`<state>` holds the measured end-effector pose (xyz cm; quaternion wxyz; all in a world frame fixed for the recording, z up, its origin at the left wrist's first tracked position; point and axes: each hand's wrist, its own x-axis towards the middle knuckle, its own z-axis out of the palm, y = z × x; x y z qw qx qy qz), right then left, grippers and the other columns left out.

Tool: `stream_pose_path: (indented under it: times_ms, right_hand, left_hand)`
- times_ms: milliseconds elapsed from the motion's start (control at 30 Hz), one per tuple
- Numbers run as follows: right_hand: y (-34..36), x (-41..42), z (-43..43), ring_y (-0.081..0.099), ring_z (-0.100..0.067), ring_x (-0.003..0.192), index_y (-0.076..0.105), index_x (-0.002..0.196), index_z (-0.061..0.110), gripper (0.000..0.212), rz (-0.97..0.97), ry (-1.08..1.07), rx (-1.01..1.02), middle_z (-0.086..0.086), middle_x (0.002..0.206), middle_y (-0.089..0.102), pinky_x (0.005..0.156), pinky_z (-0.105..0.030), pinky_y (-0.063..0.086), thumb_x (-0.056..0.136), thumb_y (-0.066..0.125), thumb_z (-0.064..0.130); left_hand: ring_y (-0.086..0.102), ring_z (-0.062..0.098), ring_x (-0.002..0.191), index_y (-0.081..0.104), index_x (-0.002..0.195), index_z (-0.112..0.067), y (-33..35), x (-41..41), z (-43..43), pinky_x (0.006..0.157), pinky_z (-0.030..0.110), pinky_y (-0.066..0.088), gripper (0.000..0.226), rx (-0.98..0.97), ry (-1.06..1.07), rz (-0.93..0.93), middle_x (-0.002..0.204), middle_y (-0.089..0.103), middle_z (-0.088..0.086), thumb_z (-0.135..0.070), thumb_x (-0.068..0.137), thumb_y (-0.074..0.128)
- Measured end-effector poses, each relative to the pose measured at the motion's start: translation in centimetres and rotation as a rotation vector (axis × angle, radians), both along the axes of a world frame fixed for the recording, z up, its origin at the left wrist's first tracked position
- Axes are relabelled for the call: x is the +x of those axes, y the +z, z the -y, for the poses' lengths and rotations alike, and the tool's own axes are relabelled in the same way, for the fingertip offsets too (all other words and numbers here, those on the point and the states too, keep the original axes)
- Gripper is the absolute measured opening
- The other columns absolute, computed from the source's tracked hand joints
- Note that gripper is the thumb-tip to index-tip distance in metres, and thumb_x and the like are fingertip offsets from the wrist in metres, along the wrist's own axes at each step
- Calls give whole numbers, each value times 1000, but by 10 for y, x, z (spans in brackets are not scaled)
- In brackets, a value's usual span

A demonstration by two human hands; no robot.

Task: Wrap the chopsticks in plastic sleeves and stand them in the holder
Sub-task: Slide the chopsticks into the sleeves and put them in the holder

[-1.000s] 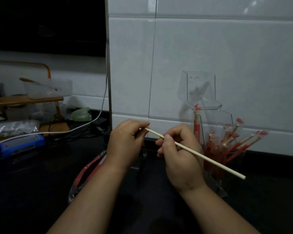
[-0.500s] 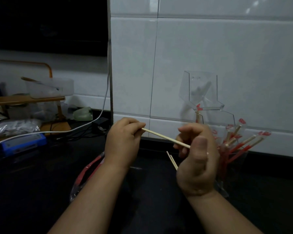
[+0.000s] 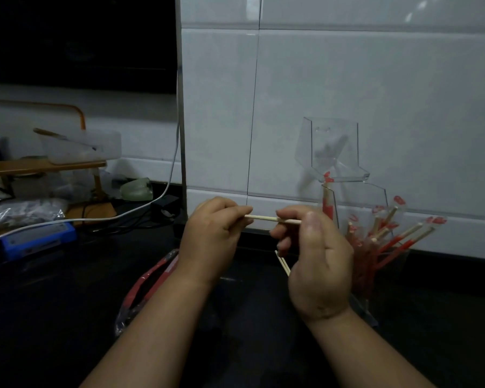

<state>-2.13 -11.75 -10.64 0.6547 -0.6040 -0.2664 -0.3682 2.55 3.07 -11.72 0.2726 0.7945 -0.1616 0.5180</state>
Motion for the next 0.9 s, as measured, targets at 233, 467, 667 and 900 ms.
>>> stream_pose_path:
  times_ms: [233, 467, 667, 900]
  right_hand:
    - [-3, 10, -1, 59, -5, 64, 63, 80, 29, 9, -126, -37, -69, 7, 73, 66, 61, -20, 47, 87, 61, 33]
    - [-2, 11, -1, 54, -6, 61, 63, 79, 18, 15, -199, -106, -87, -1, 71, 62, 59, -21, 47, 83, 77, 13]
    - [-3, 13, -1, 52, -9, 58, 62, 75, 16, 17, -212, -130, -82, -3, 67, 60, 56, -24, 45, 83, 76, 12]
    - [-2, 13, -1, 50, -5, 55, 61, 70, 13, 20, -221, -170, -112, 4, 59, 55, 52, -14, 40, 80, 78, 9]
  left_hand:
    - [54, 12, 79, 79, 93, -9, -1, 0, 4, 72, 21, 43, 29, 27, -46, 46, 82, 67, 4, -30, 85, 61]
    - [54, 12, 81, 79, 94, -8, 0, -3, 7, 73, 22, 43, 28, 54, -63, 101, 83, 68, 6, -26, 85, 60]
    - [54, 14, 79, 78, 93, -6, 1, -4, 10, 71, 25, 45, 27, 78, -93, 134, 81, 67, 7, -25, 86, 60]
    - [55, 17, 80, 78, 94, -6, 1, -3, 10, 74, 24, 43, 25, 139, -74, 192, 81, 67, 7, -22, 87, 61]
